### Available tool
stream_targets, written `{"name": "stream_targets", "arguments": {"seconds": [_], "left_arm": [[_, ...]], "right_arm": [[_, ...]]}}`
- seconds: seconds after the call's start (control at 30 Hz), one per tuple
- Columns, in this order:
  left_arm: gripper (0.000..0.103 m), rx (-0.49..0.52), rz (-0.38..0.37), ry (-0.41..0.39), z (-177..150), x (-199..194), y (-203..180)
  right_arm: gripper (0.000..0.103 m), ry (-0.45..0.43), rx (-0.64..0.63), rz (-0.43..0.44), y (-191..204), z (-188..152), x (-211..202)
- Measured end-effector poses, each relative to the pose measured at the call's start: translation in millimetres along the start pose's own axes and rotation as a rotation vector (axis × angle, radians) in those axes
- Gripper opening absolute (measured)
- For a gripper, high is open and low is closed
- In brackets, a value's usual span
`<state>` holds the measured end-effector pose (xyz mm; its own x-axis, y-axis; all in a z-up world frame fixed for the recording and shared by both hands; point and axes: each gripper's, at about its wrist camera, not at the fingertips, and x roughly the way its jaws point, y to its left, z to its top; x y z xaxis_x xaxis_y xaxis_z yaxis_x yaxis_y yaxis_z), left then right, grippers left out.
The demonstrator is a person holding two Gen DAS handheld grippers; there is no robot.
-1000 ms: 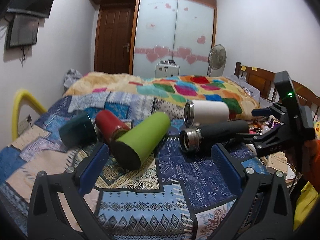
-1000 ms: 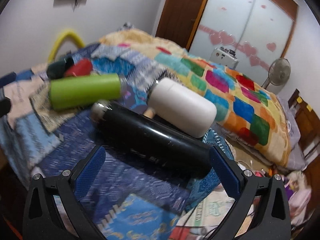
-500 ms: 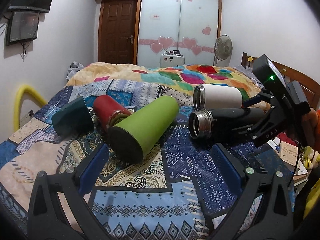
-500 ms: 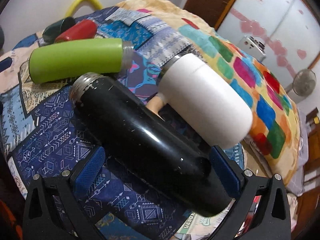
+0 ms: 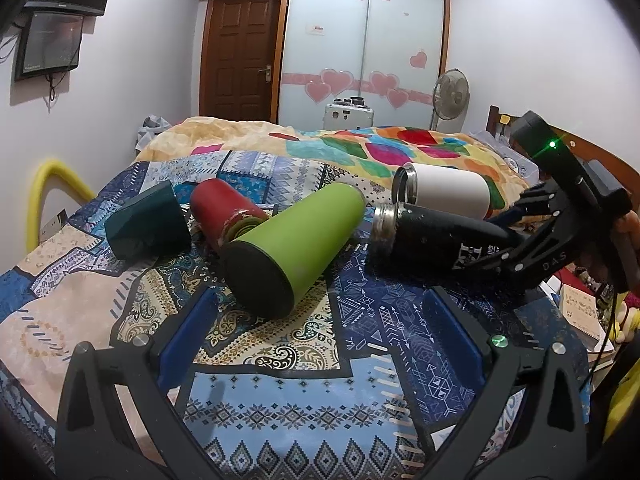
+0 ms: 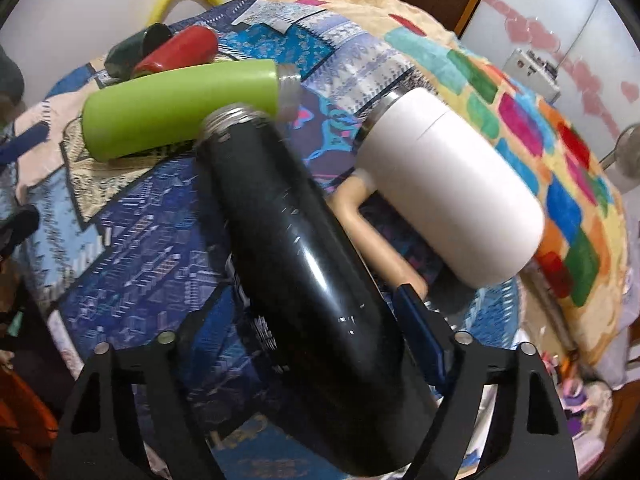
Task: Flip cup upright
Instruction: 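Lower the right gripper onto the lying black thermos and close around it, then lift the black thermos with the right gripper toward the left gripper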
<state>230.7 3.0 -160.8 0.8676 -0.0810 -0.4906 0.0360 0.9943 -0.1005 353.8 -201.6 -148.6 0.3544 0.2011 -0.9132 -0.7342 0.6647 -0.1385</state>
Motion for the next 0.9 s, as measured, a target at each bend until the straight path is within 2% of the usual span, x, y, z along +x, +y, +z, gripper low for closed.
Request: {"name": "stream_targets", "arguments": {"seconds": [0.17, 0.23, 0.3, 0.53, 0.7, 0.9], "left_arm": [[0.103, -0.005, 0.007, -0.003, -2, -3, 3], [0.103, -0.007, 0.012, -0.003, -3, -4, 5], [0.103, -0.008, 0.018, -0.001, -3, -5, 6], [0.103, -0.007, 0.031, -0.011, 2, -14, 9], [0.103, 0.007, 0.042, -0.037, 8, -29, 10], [0.103, 0.021, 0.053, -0.055, 9, -51, 13]], "right_arm": [[0.077, 0.034, -0.014, 0.015, 13, 6, 17], [0.062, 0.036, -0.003, 0.018, 16, 5, 17], [0.062, 0.03, 0.06, 0.039, 14, 4, 16], [0.061, -0.009, 0.18, 0.014, 25, -14, 1], [0.061, -0.089, 0.202, -0.01, 39, -21, -27], [0.061, -0.161, 0.219, 0.019, 67, -23, -48]]}}
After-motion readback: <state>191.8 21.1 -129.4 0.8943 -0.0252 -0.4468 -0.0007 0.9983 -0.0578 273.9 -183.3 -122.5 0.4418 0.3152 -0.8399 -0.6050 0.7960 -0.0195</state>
